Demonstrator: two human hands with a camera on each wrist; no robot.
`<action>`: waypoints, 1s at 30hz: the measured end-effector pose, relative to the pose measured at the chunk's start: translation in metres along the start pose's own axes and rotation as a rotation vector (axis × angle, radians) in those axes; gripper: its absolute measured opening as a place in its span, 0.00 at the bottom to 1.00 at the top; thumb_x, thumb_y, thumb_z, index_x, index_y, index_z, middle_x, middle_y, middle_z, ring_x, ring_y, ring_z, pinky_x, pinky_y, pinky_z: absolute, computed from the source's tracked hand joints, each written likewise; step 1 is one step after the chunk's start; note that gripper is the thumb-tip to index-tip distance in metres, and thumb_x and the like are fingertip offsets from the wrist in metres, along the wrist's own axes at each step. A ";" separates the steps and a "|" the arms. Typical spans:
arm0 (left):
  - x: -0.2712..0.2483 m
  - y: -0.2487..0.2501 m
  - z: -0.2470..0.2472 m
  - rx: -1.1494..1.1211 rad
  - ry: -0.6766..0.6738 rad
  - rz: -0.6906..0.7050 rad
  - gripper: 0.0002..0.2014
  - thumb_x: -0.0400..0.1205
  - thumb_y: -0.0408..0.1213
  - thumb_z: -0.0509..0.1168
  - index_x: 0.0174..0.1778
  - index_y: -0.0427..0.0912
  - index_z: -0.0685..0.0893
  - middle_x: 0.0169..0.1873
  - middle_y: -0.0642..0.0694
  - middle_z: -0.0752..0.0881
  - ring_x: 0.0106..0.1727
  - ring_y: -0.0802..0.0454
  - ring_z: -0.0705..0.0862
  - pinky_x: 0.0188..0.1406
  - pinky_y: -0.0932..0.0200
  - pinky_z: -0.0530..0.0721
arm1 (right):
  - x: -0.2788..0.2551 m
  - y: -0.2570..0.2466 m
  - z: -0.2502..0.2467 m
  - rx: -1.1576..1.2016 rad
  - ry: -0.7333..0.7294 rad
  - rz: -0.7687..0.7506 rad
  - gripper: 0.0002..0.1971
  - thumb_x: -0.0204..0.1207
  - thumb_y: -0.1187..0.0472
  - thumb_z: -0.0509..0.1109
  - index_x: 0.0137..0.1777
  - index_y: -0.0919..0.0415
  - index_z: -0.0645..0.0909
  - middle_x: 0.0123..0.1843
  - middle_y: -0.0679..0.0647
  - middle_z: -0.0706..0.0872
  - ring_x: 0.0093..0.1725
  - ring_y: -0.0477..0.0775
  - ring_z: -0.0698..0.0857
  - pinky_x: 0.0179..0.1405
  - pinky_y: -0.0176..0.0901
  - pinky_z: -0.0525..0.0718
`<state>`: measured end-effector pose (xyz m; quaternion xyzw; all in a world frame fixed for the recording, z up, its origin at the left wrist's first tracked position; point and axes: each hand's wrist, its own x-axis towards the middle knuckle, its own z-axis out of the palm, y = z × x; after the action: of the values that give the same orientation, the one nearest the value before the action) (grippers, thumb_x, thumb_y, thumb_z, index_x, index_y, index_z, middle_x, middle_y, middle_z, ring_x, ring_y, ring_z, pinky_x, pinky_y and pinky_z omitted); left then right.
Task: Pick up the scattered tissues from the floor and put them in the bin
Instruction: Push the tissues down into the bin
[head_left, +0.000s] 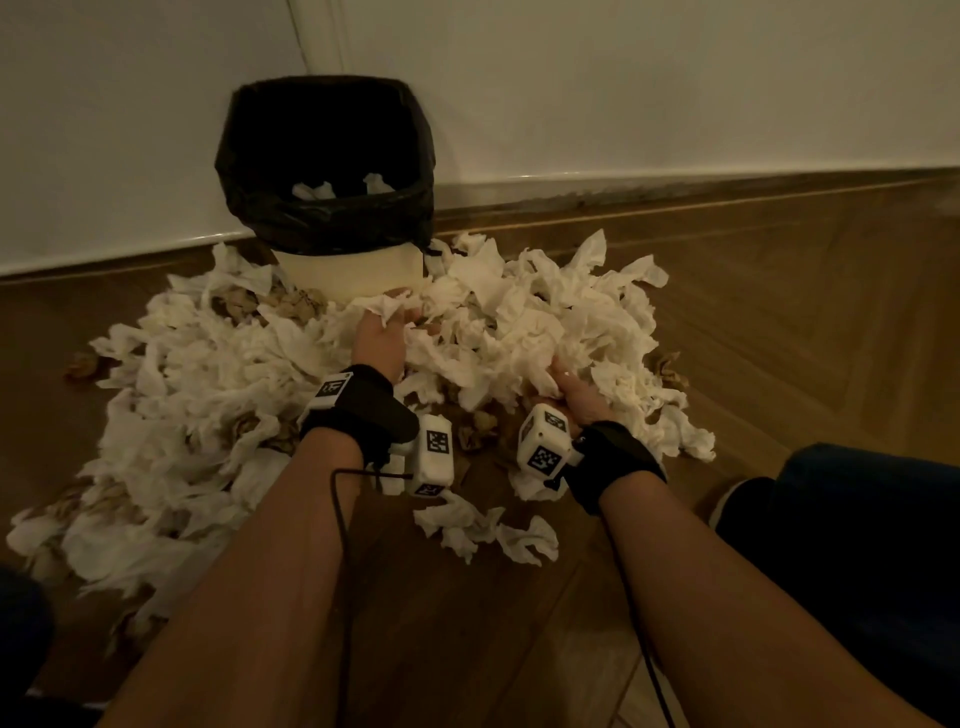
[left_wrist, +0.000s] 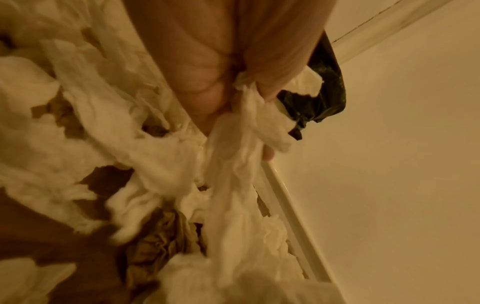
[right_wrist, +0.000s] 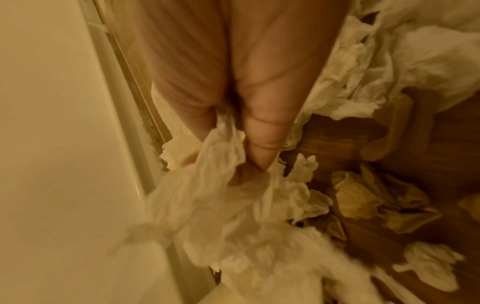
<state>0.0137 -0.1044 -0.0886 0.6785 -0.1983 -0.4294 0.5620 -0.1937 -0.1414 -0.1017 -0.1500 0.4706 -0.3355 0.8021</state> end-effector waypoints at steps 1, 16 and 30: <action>-0.002 0.003 -0.001 -0.116 -0.051 0.007 0.12 0.88 0.31 0.49 0.62 0.40 0.74 0.54 0.34 0.82 0.56 0.36 0.83 0.57 0.41 0.83 | 0.000 -0.001 0.001 -0.017 0.001 0.010 0.21 0.86 0.67 0.51 0.78 0.60 0.65 0.28 0.54 0.87 0.23 0.48 0.81 0.20 0.36 0.78; 0.002 -0.001 -0.012 0.229 0.042 0.182 0.19 0.87 0.49 0.48 0.47 0.48 0.83 0.44 0.44 0.82 0.41 0.52 0.81 0.37 0.68 0.83 | 0.009 -0.002 0.018 0.162 -0.148 0.196 0.17 0.81 0.62 0.51 0.28 0.56 0.63 0.15 0.48 0.65 0.12 0.44 0.62 0.11 0.34 0.56; -0.001 0.086 -0.016 0.074 -0.047 0.347 0.16 0.82 0.23 0.55 0.59 0.47 0.76 0.59 0.45 0.79 0.60 0.54 0.78 0.60 0.64 0.77 | 0.000 -0.025 0.098 0.022 -0.113 0.002 0.20 0.76 0.69 0.48 0.57 0.65 0.80 0.44 0.51 0.77 0.31 0.49 0.68 0.33 0.38 0.65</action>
<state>0.0439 -0.1189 -0.0082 0.6443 -0.3411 -0.3340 0.5974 -0.1194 -0.1667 -0.0373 -0.1596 0.4209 -0.3309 0.8294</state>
